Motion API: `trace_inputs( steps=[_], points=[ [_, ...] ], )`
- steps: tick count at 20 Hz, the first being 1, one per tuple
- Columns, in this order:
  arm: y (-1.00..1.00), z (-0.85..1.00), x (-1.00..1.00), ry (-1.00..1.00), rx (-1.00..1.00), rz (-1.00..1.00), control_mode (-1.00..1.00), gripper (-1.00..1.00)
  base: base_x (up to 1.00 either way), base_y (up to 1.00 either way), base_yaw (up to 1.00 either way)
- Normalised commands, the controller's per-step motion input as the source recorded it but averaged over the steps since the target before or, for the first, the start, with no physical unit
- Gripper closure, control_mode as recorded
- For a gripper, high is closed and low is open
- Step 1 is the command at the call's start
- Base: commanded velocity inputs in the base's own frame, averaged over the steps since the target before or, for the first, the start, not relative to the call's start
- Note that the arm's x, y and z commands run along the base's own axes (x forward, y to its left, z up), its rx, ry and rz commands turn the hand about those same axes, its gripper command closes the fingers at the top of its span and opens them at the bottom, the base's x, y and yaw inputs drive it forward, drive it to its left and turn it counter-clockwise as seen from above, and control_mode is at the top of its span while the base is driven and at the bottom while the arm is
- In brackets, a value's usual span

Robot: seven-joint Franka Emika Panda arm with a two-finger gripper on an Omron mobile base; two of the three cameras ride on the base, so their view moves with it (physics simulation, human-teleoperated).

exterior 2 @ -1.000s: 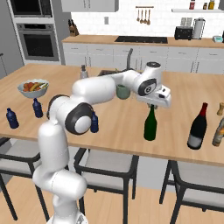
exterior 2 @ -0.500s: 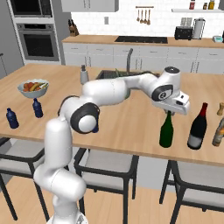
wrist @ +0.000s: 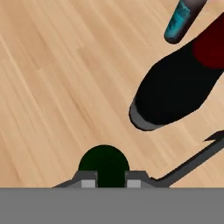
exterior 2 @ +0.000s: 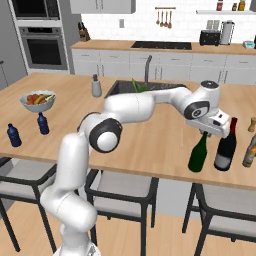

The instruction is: Move the plastic bottles in the middle to the plastics group, and the glass bottles in the middle to the glass group.

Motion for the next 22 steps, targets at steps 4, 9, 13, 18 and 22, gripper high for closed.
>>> trace_inputs(
  steps=[4,9,13,18,22],
  points=[
    [-0.2,0.0,-0.01,0.0,0.0,-0.14,-1.0,1.0,0.0,0.0,0.0],
    [0.0,0.0,-0.01,0.0,-0.03,-0.13,-1.0,1.0,0.0,0.0,0.0],
    [0.0,0.0,0.0,0.0,-0.03,-0.07,-1.0,1.0,0.0,0.0,0.0],
    [0.0,-0.12,0.0,0.0,-0.01,-0.03,-1.0,1.0,0.0,0.0,0.0],
    [0.0,-0.1,-0.06,0.0,-0.01,-0.01,-1.0,1.0,0.0,0.0,0.0]
  ],
)
